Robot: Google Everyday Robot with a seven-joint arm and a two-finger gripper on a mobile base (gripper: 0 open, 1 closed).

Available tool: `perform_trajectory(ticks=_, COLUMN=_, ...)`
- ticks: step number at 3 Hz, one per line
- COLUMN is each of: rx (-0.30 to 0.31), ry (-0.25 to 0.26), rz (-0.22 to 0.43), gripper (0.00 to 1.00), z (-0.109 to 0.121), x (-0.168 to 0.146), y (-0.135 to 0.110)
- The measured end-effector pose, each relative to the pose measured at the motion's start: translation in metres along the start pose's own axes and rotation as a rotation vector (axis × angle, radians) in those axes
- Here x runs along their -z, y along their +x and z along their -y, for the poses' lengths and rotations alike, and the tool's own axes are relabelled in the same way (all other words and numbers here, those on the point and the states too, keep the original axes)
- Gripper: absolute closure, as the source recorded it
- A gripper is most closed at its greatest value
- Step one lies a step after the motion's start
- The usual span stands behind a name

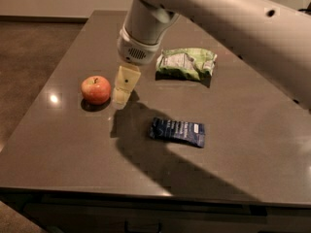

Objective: Pick apple

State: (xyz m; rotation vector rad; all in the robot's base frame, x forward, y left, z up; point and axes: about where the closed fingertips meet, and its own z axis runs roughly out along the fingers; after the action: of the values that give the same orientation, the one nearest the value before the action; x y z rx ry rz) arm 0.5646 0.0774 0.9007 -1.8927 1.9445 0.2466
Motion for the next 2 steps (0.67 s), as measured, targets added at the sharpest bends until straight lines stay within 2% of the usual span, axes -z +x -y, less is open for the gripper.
perform_trajectory(ticks=2, rx=0.034, ry=-0.071, rz=0.005, gripper=0.00, z=-0.001, x=-0.044, y=-0.045)
